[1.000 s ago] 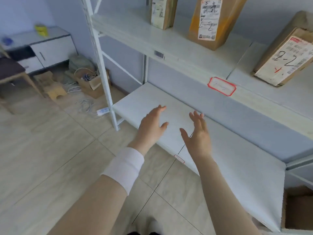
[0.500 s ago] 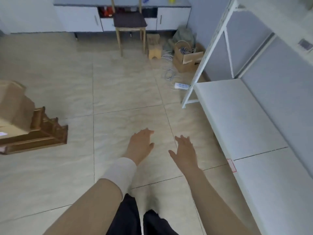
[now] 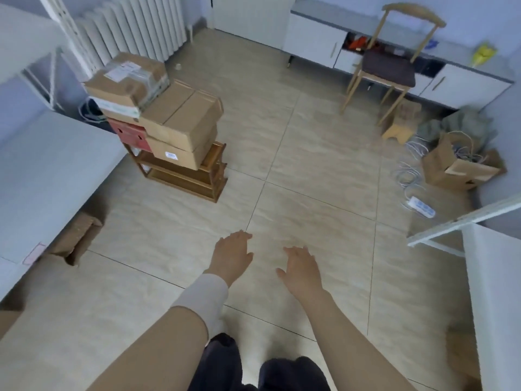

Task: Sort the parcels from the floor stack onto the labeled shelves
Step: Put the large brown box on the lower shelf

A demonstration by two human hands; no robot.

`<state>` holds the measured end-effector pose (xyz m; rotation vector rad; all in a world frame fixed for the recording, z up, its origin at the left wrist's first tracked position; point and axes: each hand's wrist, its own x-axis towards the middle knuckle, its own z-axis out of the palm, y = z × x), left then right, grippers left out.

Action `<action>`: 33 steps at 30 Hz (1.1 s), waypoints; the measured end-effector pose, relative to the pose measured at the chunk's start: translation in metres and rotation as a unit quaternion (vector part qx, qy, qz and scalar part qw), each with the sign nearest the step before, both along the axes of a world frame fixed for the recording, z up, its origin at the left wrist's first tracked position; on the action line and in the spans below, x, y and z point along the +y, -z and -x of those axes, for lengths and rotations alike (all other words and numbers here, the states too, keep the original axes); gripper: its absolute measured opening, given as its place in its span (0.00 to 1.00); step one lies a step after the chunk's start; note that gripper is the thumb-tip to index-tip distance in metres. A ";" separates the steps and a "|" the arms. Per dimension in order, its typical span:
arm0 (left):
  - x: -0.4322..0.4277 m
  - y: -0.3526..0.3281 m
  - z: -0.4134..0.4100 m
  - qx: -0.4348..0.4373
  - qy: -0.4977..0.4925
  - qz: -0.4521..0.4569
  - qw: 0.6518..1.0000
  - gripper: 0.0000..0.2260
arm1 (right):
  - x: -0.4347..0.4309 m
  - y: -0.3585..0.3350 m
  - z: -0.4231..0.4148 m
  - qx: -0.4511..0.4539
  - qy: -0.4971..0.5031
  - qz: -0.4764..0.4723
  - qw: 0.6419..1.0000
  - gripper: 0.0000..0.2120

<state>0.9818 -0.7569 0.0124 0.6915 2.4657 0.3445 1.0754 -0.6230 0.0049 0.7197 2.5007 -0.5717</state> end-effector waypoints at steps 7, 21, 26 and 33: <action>-0.058 0.016 0.065 -0.041 -0.082 0.004 0.996 0.22 | -0.044 0.010 0.094 -0.016 -0.082 -0.014 0.996 0.27; -0.054 0.001 0.270 -0.027 -0.220 -0.034 0.974 0.21 | -0.041 0.006 0.328 0.029 -0.114 0.045 0.992 0.27; -0.077 -0.001 0.334 -0.032 -0.257 -0.038 0.965 0.21 | -0.063 0.001 0.408 0.026 -0.129 0.092 0.987 0.27; -0.133 0.002 0.439 -0.024 -0.300 -0.045 0.953 0.21 | -0.116 -0.001 0.516 0.034 -0.091 0.171 0.980 0.26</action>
